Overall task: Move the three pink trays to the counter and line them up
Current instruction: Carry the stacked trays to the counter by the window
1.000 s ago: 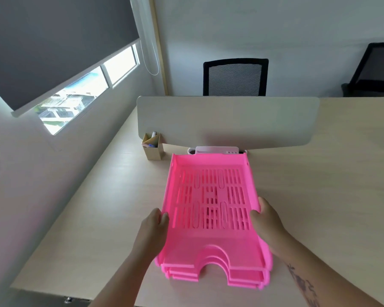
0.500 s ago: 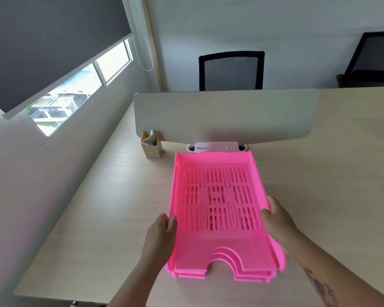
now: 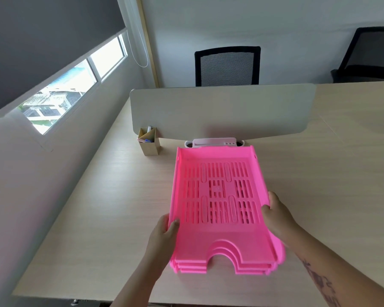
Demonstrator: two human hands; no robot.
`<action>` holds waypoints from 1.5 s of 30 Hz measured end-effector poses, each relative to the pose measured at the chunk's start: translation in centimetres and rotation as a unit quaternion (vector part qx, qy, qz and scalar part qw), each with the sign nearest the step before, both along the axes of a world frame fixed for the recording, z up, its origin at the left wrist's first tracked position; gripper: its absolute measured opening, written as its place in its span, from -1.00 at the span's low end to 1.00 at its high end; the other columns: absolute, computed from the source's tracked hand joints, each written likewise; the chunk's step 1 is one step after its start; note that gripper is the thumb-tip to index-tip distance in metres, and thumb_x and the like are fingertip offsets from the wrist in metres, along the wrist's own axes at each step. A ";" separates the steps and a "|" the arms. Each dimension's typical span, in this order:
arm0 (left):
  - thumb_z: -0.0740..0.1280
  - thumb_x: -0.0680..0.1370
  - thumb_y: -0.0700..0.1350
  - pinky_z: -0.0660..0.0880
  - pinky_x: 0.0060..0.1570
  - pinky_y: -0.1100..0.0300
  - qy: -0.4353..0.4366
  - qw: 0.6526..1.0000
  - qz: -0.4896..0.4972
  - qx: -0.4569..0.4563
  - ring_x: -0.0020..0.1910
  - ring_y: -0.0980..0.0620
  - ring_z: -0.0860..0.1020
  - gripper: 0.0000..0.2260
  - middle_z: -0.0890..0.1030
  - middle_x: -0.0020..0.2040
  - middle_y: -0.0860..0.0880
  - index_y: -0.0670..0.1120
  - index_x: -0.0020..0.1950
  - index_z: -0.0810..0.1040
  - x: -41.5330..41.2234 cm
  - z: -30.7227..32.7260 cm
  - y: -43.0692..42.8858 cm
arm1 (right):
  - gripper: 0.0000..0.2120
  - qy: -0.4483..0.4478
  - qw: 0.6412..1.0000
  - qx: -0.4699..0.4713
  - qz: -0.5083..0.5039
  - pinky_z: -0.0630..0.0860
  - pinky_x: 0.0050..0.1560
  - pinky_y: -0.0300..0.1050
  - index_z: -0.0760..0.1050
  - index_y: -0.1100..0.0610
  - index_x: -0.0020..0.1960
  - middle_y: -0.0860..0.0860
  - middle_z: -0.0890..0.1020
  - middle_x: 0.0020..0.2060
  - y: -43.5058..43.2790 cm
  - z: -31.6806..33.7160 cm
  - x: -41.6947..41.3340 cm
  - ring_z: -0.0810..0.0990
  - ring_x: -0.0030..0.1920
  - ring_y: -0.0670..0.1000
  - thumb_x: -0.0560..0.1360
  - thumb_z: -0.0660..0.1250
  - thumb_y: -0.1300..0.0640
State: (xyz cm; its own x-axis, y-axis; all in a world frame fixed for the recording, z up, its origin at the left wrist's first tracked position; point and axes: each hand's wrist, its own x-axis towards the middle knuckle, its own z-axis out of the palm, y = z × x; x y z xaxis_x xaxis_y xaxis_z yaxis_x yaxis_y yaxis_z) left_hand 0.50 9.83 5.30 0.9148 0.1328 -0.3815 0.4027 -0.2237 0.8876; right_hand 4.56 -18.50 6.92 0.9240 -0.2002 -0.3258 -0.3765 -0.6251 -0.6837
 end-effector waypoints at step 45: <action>0.14 0.59 0.26 0.54 0.04 -0.41 -0.033 0.977 0.128 -0.167 -0.02 -0.37 0.67 -0.51 0.68 0.07 -0.30 -0.08 0.26 0.52 -4.7 -0.3 -6.5 | -0.43 -0.007 0.925 0.370 -0.081 0.55 0.09 0.41 0.39 -0.07 0.20 0.23 0.63 0.07 -3.8 -2.1 -5.1 0.64 0.09 0.30 0.31 0.29 -0.36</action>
State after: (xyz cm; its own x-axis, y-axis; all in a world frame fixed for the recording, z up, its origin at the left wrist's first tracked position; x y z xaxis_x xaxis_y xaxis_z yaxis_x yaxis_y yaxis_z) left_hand -4.16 3.32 5.02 0.8918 0.2380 -0.3847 0.3475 0.1839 0.9195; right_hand -0.54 -22.25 4.78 0.9062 -0.0632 -0.4181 -0.4129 0.0810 -0.9072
